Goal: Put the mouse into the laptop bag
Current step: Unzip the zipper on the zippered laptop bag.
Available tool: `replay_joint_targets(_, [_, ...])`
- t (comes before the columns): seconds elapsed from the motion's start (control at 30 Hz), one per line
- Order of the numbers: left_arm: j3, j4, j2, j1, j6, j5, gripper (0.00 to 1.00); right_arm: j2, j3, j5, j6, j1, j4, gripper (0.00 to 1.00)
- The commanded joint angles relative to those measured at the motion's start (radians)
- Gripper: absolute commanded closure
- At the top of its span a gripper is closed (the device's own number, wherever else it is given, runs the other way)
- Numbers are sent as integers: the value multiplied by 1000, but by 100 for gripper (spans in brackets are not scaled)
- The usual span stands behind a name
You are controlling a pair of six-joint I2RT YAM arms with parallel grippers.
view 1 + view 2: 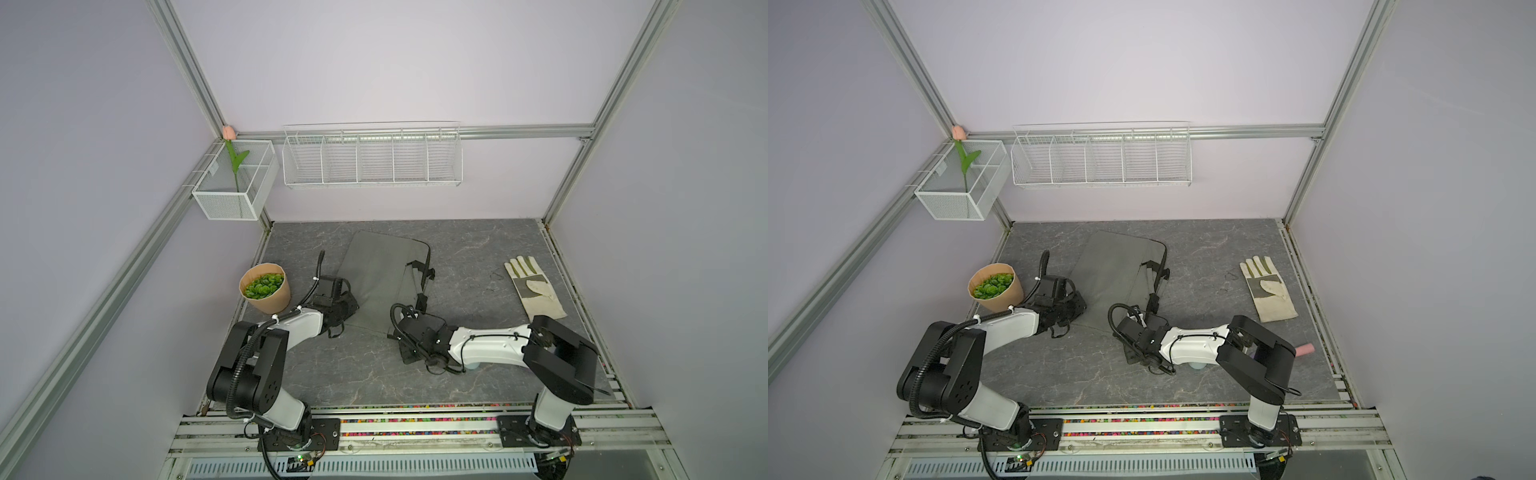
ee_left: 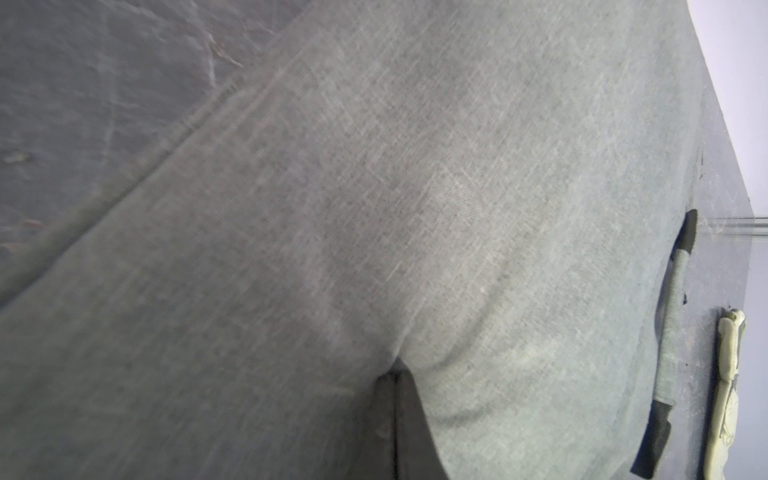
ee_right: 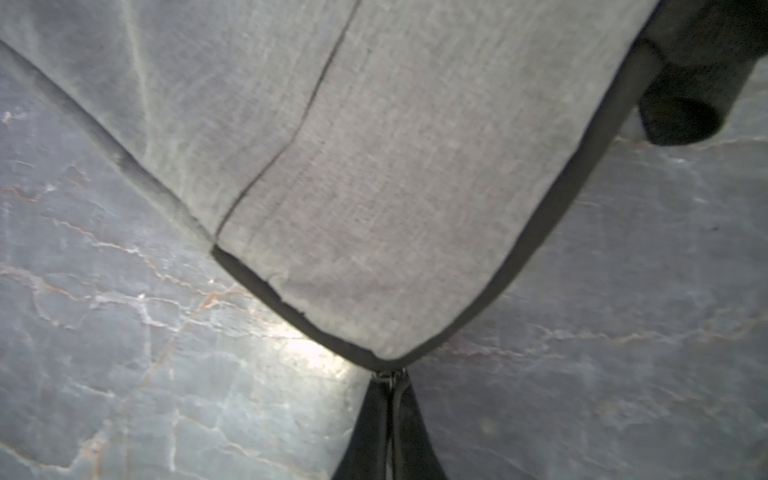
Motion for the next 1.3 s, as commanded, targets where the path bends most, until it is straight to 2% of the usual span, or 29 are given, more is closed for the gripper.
replay_joint_targets(0.0, [-60,-271,120,18,-31,-102,100,-7,-13,-55,-88,-9,-94,93])
replay_joint_targets(0.17, [6,-293,-6,0,-57,20,100,59,84,-184,-193,11,-74,93])
replay_joint_targets(0.33, [149,-457,-205,-94,-57,-67,100,95,162,-228,-223,58,-58,93])
replay_joint_targets(0.5, [117,-447,-289,-95,-78,-64,100,125,224,-282,-213,98,-18,93])
replay_joint_targets(0.67, [-10,-314,-247,-95,-169,21,100,168,237,-293,-184,102,18,93])
replay_joint_targets(0.9, [-133,-83,-83,-100,-247,114,100,210,221,-315,-151,76,60,93])
replay_joint_targets(1.07, [-137,-163,10,-102,-243,38,100,196,188,-330,-130,51,79,93])
replay_joint_targets(1.27, [-170,-232,22,-76,-223,-30,100,137,125,-318,-151,8,53,93])
